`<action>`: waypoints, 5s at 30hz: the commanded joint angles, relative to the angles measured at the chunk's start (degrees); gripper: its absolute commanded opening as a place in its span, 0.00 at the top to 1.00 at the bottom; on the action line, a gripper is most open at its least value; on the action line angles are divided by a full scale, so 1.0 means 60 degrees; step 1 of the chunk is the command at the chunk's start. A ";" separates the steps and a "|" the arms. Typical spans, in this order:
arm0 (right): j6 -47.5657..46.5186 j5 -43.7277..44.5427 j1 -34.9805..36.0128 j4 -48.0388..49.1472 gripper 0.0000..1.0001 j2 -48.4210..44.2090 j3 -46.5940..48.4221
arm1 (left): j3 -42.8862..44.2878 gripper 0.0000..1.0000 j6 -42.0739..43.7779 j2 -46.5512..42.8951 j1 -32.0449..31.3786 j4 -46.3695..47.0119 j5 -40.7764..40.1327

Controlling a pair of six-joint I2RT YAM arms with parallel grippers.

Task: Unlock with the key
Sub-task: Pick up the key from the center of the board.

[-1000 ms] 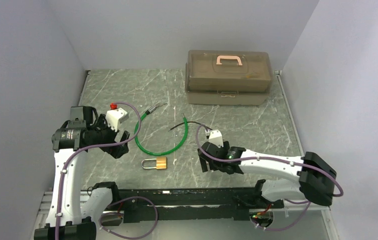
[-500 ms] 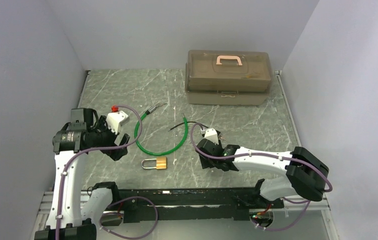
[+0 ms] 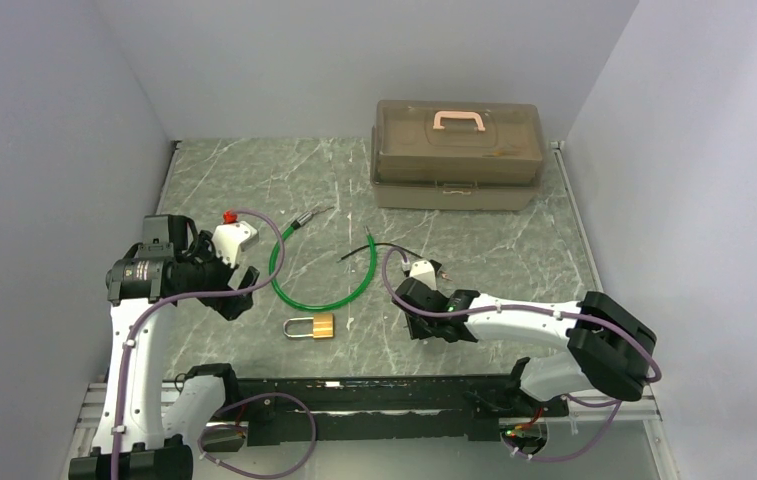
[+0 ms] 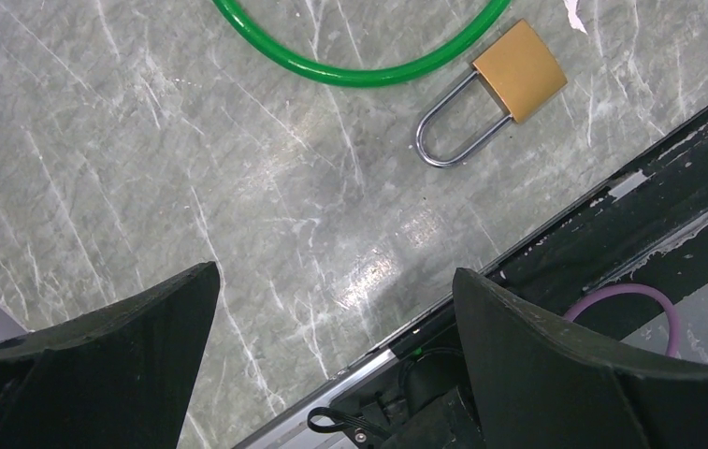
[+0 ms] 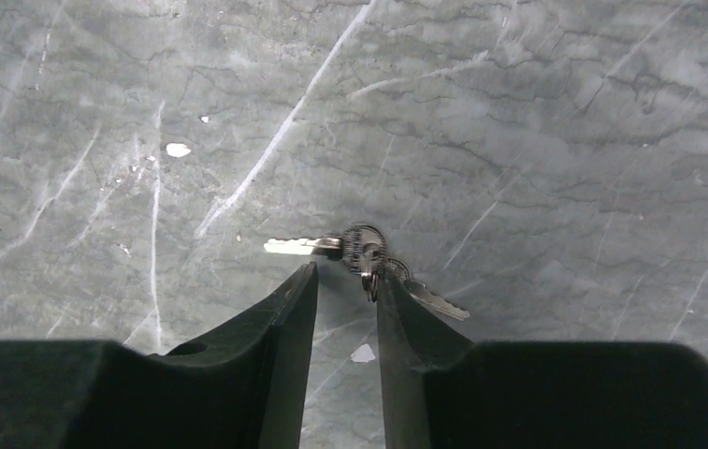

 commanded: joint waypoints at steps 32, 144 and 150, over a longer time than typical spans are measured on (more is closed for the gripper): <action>-0.0977 -0.3154 0.0137 -0.0723 1.00 -0.1388 0.3521 | 0.0401 0.01 -0.0707 0.0431 -0.2753 0.1674 0.4260; -0.5213 -0.4638 0.1808 -0.1479 0.72 0.0183 0.8919 | 0.1863 1.00 0.2059 0.0698 -0.4604 -0.0305 0.6241; -0.5564 -0.3858 0.1800 -0.1764 0.61 -0.0331 0.8977 | 0.1898 1.00 0.2018 0.0683 -0.4612 -0.0283 0.6198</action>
